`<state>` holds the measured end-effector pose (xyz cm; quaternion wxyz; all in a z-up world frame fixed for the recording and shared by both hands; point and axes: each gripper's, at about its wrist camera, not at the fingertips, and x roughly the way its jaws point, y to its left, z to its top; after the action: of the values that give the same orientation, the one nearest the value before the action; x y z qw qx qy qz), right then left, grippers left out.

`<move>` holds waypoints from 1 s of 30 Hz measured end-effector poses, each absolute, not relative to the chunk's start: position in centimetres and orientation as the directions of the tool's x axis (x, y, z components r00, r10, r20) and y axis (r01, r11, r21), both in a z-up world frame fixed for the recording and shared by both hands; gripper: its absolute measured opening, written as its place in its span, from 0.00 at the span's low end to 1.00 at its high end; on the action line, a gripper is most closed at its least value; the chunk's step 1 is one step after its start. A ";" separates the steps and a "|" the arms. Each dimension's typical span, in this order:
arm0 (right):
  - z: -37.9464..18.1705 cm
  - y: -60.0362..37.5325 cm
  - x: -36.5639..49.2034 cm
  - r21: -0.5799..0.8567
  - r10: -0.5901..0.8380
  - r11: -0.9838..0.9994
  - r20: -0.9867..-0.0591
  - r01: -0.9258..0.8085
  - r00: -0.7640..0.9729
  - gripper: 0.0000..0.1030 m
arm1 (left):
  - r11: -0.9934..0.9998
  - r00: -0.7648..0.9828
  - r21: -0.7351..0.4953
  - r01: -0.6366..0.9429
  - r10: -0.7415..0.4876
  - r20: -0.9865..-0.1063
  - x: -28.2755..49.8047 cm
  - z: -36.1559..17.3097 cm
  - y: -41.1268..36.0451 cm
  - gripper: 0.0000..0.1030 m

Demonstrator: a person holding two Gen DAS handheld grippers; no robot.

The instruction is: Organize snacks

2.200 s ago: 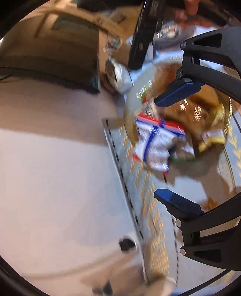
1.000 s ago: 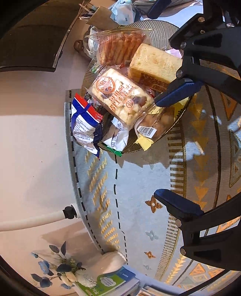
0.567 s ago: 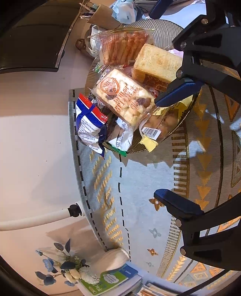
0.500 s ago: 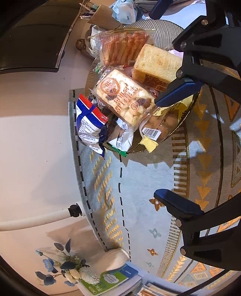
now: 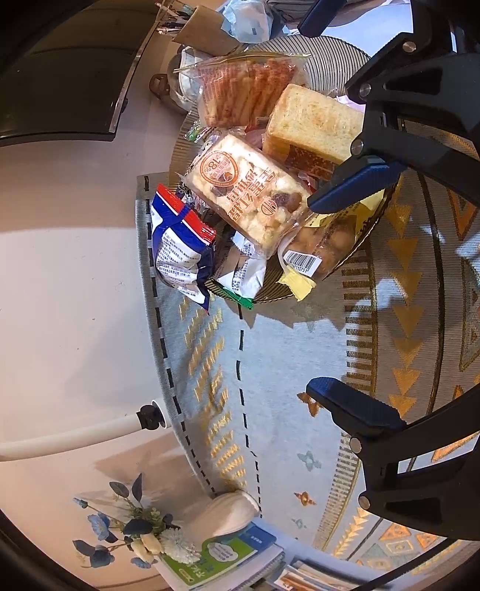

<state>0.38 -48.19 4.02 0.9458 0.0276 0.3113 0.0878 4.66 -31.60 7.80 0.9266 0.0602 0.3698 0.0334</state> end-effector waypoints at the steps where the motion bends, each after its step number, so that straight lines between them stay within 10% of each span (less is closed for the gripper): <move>1: 3.9 -48.2 0.4 0.109 0.184 0.983 -0.586 -0.149 0.789 0.90 | 0.991 0.723 0.136 -0.019 0.108 -0.682 4.7 7.8 -31.7 0.87; 30: 4.6 -47.6 0.3 0.115 0.204 0.979 -0.561 -0.168 0.803 0.90 | 0.994 0.724 0.103 -0.041 0.101 -0.682 4.6 7.6 -30.8 0.88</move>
<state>0.28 -47.60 4.65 0.9489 0.0300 0.2985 0.0980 4.63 -30.77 7.64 0.9277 0.0405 0.3692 0.0381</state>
